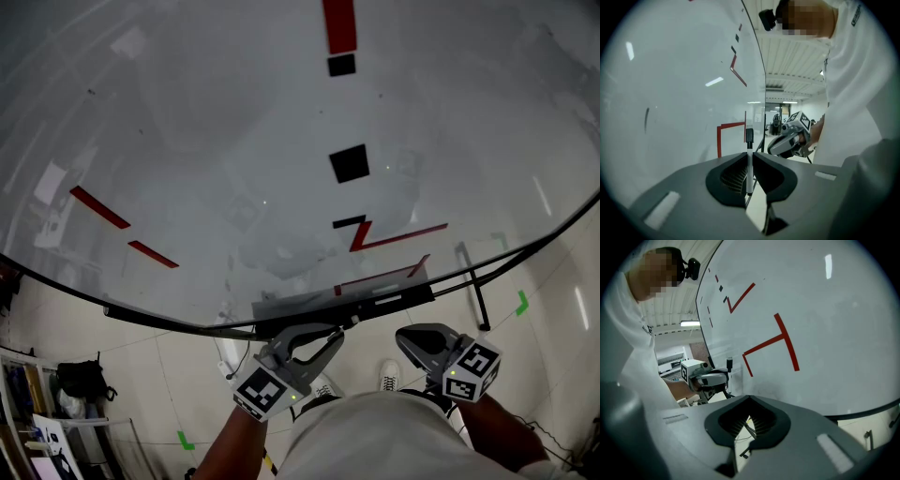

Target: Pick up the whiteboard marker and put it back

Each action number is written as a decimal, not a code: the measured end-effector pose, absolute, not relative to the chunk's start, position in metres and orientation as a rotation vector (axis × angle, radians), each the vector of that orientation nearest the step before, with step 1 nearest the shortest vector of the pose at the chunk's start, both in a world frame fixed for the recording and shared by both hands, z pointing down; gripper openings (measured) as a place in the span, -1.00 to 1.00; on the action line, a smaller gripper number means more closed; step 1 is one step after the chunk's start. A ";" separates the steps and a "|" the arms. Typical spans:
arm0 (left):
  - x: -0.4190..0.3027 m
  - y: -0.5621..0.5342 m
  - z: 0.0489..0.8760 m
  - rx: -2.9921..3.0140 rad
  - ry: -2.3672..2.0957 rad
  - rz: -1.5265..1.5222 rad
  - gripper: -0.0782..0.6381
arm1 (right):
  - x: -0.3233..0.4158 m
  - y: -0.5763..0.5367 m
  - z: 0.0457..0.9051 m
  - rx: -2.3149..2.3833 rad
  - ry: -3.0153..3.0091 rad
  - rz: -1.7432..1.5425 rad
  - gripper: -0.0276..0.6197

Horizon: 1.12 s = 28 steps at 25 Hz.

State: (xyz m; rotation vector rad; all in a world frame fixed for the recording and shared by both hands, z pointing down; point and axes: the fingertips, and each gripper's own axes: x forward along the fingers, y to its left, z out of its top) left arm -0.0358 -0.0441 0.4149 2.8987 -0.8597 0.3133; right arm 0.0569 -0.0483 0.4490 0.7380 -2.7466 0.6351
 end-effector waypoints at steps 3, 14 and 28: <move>-0.035 -0.046 0.423 2.935 -0.886 0.445 -0.63 | 0.057 -0.049 0.449 0.739 -2.747 0.635 -0.91; -0.036 -0.045 0.445 2.997 -0.911 0.816 -0.63 | 0.060 -0.048 0.448 0.743 -2.744 0.631 -0.91; -0.040 -0.046 0.466 2.965 -0.904 1.236 -0.63 | 0.060 -0.045 0.446 0.742 -2.746 0.625 -0.91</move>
